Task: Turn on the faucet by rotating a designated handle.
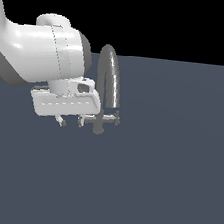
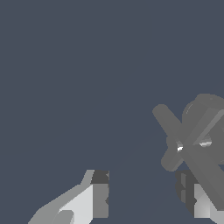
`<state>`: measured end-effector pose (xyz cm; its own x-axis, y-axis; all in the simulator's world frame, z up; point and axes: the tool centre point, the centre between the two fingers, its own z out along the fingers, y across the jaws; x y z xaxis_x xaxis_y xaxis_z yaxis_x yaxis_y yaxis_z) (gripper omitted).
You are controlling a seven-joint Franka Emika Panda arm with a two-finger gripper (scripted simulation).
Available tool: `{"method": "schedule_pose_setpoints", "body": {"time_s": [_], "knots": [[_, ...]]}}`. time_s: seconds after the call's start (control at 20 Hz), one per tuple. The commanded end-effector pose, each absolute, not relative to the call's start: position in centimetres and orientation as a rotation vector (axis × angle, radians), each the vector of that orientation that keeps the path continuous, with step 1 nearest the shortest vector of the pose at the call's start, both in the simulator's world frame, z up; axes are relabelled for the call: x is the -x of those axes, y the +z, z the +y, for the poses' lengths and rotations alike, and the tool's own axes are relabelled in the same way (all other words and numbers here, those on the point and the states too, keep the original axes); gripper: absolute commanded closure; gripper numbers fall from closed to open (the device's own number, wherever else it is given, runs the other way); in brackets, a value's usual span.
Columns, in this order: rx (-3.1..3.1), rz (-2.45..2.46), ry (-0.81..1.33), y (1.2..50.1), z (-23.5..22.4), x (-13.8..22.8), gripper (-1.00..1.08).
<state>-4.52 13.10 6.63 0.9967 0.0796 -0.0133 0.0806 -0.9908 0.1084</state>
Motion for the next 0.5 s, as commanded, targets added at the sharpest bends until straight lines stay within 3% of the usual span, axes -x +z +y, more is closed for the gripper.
{"method": "schedule_pose_setpoints", "body": {"time_s": [0.0,0.05,0.1,0.15,0.2,0.25,0.3,0.35,0.4,0.45], "knots": [[-3.054,-0.151,0.060,4.4,10.1,0.7,-0.23],[-3.062,-0.239,0.068,4.9,6.9,0.6,-0.23],[-3.054,-0.367,0.063,3.9,5.2,0.9,-0.58],[-3.064,-0.232,0.132,4.1,10.0,0.0,-0.55],[-3.129,-0.269,0.127,4.0,9.6,-0.1,-0.73],[-3.100,-0.422,0.145,3.3,9.4,-0.2,-0.56],[-3.098,-0.434,0.146,3.4,9.0,-0.2,-0.56],[-3.065,-0.525,0.027,3.7,9.1,8.6,-0.14],[-3.025,-0.613,-0.091,-1.0,5.3,8.9,-0.14],[-3.022,-0.590,-0.120,-2.9,6.1,9.3,-0.03]]}}
